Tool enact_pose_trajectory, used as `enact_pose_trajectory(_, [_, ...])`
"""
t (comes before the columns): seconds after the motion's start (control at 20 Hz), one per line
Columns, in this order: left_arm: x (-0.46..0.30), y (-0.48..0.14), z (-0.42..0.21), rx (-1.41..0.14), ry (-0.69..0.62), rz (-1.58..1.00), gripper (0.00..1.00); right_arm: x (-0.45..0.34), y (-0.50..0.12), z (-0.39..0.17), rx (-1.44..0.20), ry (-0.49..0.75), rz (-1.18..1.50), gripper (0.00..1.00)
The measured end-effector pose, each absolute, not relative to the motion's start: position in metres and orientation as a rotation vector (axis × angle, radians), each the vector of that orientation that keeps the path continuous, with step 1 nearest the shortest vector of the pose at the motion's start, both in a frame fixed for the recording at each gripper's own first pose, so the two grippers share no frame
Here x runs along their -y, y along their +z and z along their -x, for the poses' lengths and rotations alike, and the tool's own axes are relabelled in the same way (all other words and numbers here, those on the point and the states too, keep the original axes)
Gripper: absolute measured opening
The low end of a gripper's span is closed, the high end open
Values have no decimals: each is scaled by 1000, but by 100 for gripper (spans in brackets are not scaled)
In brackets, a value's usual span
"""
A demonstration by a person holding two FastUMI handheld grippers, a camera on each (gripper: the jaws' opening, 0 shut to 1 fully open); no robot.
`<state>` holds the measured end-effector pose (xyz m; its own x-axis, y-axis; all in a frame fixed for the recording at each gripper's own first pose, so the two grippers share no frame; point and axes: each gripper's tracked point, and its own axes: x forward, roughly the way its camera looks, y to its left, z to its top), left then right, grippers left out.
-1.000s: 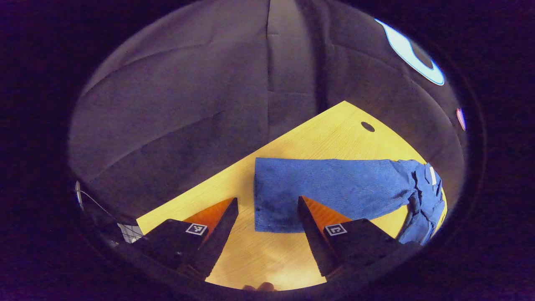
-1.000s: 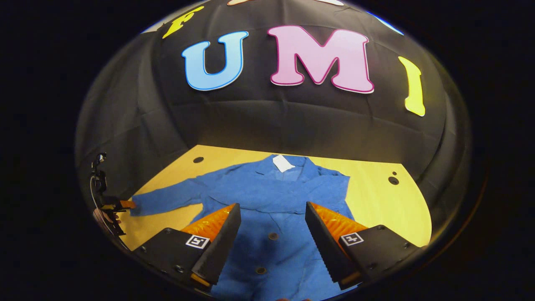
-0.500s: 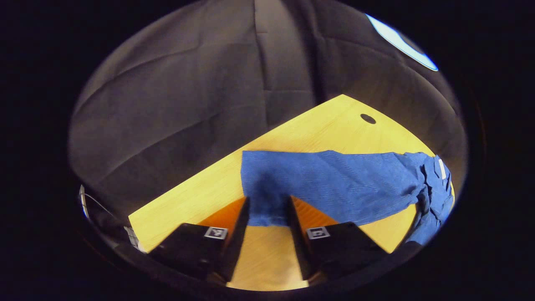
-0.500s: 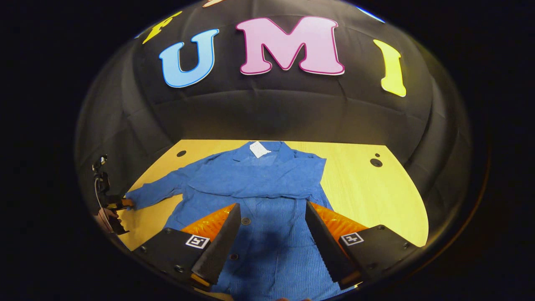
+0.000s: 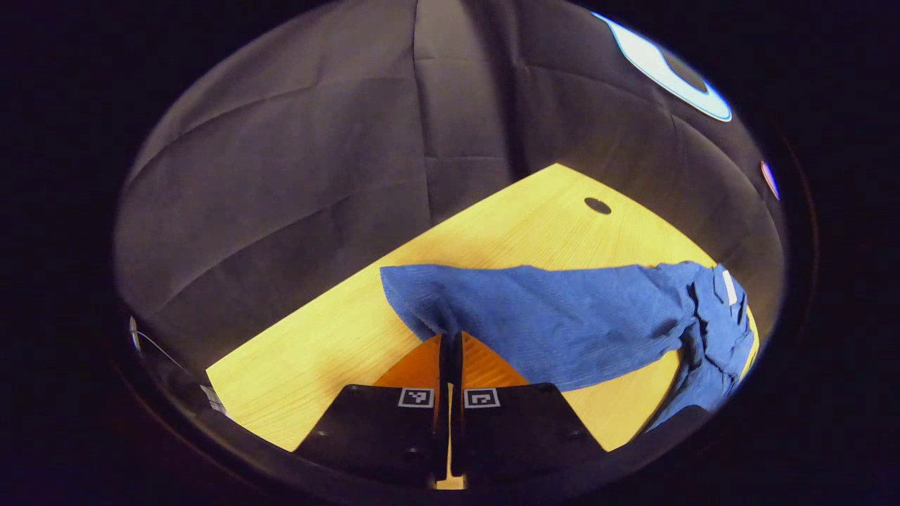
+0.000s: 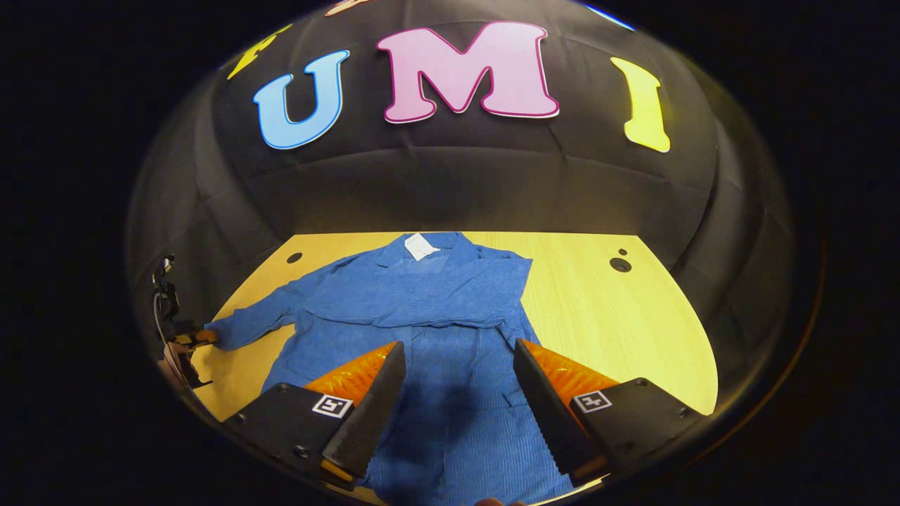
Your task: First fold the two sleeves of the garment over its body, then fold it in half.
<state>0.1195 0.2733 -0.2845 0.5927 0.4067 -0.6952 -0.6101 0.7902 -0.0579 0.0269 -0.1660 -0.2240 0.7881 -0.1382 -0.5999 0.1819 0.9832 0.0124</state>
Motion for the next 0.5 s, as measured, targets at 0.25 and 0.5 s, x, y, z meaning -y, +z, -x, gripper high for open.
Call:
enact_pose_trajectory(0.25, [-198, -203, -181, -557, 397, 277, 0, 182, -225, -25, -647, -193, -89, 98])
enact_pose_trajectory(0.5, [-16, -152, -263, -467, 16, 247, 0, 212, -212, -19, -611, -225, -88, 98])
